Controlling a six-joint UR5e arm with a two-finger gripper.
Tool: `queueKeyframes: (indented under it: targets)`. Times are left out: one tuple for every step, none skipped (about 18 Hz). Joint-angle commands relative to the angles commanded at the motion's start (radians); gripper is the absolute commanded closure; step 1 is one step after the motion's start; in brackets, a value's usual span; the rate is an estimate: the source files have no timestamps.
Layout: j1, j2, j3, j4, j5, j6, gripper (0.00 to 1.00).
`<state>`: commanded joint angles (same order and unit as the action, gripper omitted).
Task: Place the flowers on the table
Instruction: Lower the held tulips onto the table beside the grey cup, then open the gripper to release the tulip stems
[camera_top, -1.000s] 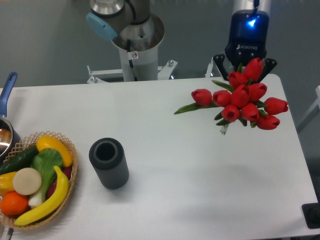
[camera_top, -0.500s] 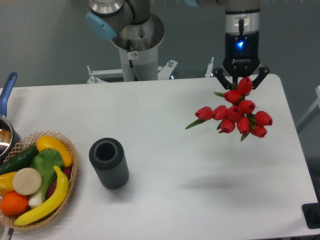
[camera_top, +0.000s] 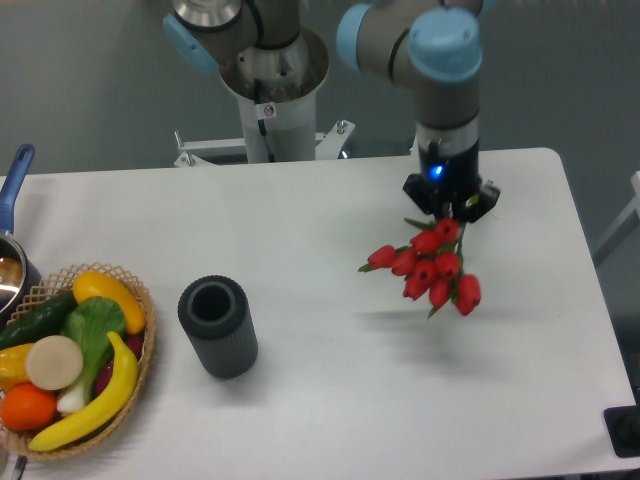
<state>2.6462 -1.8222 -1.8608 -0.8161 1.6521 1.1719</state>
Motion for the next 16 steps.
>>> queueKeyframes:
  targets:
    - [-0.009,-0.023,0.012,-0.005,0.002,-0.002,0.81]
    - [-0.017,-0.040,0.014,-0.005,0.002,-0.002,0.81]
    - [-0.023,-0.057,0.014,-0.002,0.002,-0.002,0.81]
    - [-0.028,-0.071,0.017,-0.002,0.002,-0.002,0.81]
    - [-0.029,-0.081,0.018,-0.002,0.000,0.000,0.81]
    - [-0.029,-0.085,0.020,-0.003,-0.003,0.000,0.72]
    - [-0.032,-0.085,0.020,-0.002,-0.008,0.000,0.55]
    - [-0.031,-0.085,0.022,-0.002,-0.008,0.000,0.42]
    - [-0.031,-0.085,0.025,-0.002,-0.009,0.000,0.34]
    - [-0.031,-0.083,0.025,0.001,-0.009,0.000,0.22]
    - [-0.031,-0.082,0.025,0.003,-0.009,0.000,0.10]
    - [-0.029,-0.078,0.025,0.003,-0.009,-0.002,0.00]
    - [-0.029,-0.074,0.026,0.003,-0.009,-0.002,0.00]
    - [-0.028,-0.071,0.025,0.008,-0.011,-0.002,0.00]
    - [-0.026,-0.062,0.025,0.012,-0.009,-0.002,0.00]
    - [-0.022,-0.046,0.026,0.014,-0.011,0.000,0.00]
